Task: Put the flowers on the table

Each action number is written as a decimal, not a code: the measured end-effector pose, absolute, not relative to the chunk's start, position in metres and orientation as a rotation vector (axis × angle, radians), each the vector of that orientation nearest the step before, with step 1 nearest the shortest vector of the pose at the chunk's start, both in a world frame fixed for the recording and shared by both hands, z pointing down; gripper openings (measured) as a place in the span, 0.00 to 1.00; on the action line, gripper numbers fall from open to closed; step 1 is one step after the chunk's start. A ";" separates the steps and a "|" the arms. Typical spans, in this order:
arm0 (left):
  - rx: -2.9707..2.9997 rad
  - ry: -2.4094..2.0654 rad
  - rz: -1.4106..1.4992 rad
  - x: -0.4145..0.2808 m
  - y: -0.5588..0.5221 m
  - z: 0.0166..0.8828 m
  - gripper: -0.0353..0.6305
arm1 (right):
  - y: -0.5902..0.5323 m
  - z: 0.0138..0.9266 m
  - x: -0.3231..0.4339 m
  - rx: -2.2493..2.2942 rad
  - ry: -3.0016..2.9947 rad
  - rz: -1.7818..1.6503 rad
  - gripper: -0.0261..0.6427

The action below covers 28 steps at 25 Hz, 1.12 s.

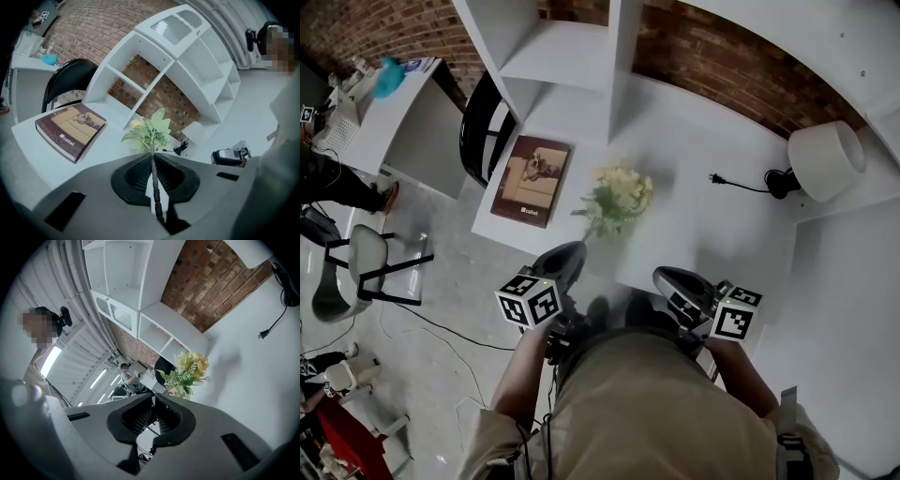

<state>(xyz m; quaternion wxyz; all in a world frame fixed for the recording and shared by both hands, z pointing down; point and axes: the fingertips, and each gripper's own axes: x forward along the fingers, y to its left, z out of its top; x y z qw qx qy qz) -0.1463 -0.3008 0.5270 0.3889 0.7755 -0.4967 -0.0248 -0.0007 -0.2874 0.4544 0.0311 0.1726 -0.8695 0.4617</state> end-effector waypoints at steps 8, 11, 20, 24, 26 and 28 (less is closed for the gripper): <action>1.928 -1.299 -0.059 -0.155 -0.311 0.541 0.09 | -0.296 0.460 -0.001 0.517 -2.656 1.432 0.09; 1.923 -1.304 -0.054 -0.157 -0.316 0.546 0.09 | -0.297 0.462 -0.001 0.527 -2.648 1.432 0.09; 1.894 -1.328 -0.032 -0.166 -0.333 0.565 0.09 | -0.298 0.468 0.003 0.549 -2.632 1.446 0.09; 1.895 -1.319 -0.016 -0.169 -0.341 0.572 0.09 | -0.297 0.470 0.003 0.542 -2.630 1.446 0.09; 1.899 -1.312 -0.007 -0.170 -0.343 0.575 0.09 | -0.297 0.471 0.003 0.540 -2.630 1.445 0.09; 1.903 -1.308 0.005 -0.170 -0.346 0.579 0.09 | -0.296 0.472 0.004 0.544 -2.627 1.447 0.09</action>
